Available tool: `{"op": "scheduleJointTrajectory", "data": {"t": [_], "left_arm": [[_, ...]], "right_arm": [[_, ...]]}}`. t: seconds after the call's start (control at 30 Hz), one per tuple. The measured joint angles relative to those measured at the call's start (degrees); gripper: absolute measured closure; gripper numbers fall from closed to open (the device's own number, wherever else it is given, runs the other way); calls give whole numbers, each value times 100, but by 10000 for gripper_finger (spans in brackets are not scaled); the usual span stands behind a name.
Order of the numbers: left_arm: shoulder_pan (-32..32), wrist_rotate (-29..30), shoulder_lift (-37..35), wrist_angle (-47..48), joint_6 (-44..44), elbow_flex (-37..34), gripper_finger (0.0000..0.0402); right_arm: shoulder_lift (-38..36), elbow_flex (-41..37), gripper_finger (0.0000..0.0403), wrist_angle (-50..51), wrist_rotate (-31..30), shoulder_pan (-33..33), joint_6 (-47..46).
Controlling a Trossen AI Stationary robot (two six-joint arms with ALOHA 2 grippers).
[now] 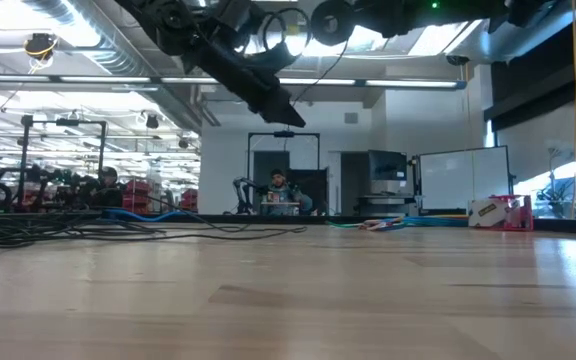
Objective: Coiling cords
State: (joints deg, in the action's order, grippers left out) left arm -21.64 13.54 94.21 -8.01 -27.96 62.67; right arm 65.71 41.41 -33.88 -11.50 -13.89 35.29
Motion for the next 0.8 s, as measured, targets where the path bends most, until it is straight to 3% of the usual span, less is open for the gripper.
{"op": "scheduleJointTrajectory", "data": {"t": [0.27, 0.53, 0.8], "left_arm": [[-30, -312, -23, 258, -98, 0, 394], [-497, -86, -96, 347, 66, -5, 398], [-960, -67, -913, 215, 383, -7, 398]], "right_arm": [[0, 0, 394, 101, -3, 0, 92], [0, 0, 394, 410, 285, 4, 93], [0, 0, 394, 844, 355, 4, 69]]}}
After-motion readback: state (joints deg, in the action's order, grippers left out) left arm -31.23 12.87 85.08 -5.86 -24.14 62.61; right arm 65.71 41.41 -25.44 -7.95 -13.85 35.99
